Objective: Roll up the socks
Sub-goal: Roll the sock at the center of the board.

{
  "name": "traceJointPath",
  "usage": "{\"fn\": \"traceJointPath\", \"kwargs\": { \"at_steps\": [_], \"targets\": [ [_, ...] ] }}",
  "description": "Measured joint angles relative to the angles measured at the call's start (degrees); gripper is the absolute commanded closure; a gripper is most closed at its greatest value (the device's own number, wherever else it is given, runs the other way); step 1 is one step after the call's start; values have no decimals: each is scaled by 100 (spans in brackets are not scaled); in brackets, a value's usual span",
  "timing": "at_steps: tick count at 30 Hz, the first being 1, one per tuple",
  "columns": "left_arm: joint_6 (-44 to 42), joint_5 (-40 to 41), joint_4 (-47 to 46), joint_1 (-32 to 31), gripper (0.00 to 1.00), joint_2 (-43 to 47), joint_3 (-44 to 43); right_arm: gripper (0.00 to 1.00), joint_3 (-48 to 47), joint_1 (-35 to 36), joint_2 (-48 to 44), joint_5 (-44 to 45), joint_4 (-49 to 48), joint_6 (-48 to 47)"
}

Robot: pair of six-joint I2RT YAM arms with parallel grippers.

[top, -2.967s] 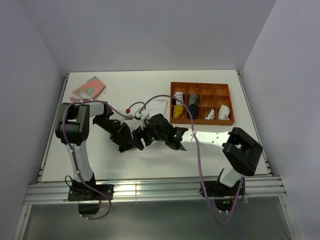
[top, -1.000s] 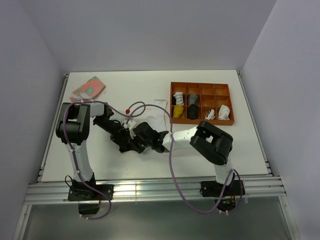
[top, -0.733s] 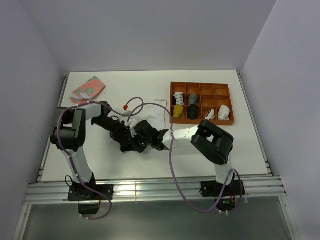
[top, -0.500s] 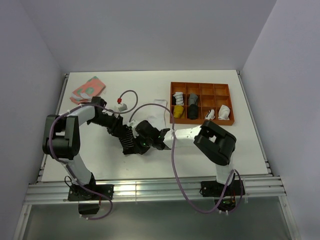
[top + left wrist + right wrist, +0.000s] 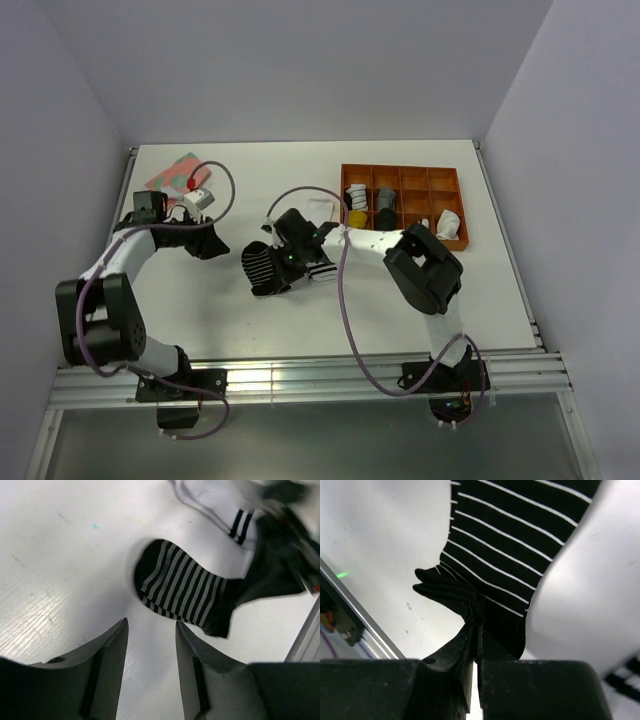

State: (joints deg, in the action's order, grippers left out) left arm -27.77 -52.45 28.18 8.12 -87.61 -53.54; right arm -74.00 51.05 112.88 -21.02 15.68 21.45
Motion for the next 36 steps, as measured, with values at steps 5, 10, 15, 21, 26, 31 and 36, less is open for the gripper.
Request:
{"fn": "traceJointPath", "kwargs": {
  "at_steps": [5, 10, 15, 21, 26, 31, 36],
  "targets": [
    [-450, 363, -144, -446, 50, 835, 284, 100, -811, -372, 568, -374, 826, 63],
    [-826, 997, -400, -1386, 46, 1386, 997, 100, -1300, -509, 1025, -726, 1405, 195],
    [-957, 1591, -597, -2400, 43, 2052, 1663, 100, -1401, -520, 1130, -1049, 1725, 334],
    [-1060, 2044, -975, -2920, 41, 2192, 1829, 100, -1633, -577, 1377, -1469, 1969, 472],
    [-1121, 2273, -1178, -3442, 42, 2251, 2116, 100, -1665, -682, 1438, -1659, 2079, 608],
    [-1128, 2424, -1346, -3707, 42, 2212, 2275, 100, -1685, -761, 1488, -1777, 2179, 732],
    [-1123, 2544, -1574, -3803, 42, 1985, 2280, 100, -1687, -774, 1488, -1816, 2240, 791]
  ]
}}
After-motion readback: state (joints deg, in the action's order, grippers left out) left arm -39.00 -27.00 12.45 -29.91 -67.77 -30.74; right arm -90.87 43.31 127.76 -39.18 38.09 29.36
